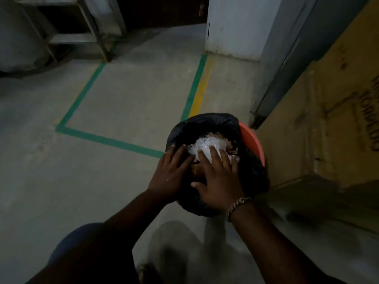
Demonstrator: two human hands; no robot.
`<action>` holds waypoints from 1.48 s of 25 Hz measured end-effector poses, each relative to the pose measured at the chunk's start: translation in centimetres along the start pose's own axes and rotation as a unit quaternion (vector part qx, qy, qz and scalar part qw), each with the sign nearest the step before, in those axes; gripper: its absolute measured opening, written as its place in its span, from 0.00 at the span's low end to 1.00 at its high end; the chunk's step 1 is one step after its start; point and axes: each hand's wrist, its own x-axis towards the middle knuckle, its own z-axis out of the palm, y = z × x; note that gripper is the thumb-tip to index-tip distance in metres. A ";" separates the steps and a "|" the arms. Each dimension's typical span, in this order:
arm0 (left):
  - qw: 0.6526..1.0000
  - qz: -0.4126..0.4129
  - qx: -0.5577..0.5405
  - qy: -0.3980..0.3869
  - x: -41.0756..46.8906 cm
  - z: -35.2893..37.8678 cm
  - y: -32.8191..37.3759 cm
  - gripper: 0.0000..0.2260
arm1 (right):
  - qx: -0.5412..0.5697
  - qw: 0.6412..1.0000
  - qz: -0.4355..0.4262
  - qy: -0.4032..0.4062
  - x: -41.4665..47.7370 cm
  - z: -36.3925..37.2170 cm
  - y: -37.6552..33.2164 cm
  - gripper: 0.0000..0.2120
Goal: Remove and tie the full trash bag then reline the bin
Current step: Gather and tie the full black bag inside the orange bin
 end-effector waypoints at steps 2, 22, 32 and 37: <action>1.000 0.000 -0.016 0.021 0.0 2.4 -1.0 0.32 | -0.010 1.000 -0.011 0.022 0.6 2.7 0.0 0.44; 0.770 -0.428 -0.465 -0.090 0.0 2.9 -2.9 0.35 | -0.109 0.969 -0.220 0.012 -1.2 7.0 0.9 0.47; 0.664 -0.378 -0.555 -0.328 -1.1 1.9 -7.2 0.21 | 0.017 0.967 -0.239 0.086 0.2 8.6 2.5 0.36; 0.684 -0.378 -0.529 -0.330 -2.4 4.2 -4.7 0.18 | 0.025 0.964 -0.241 0.113 -0.1 8.8 2.1 0.34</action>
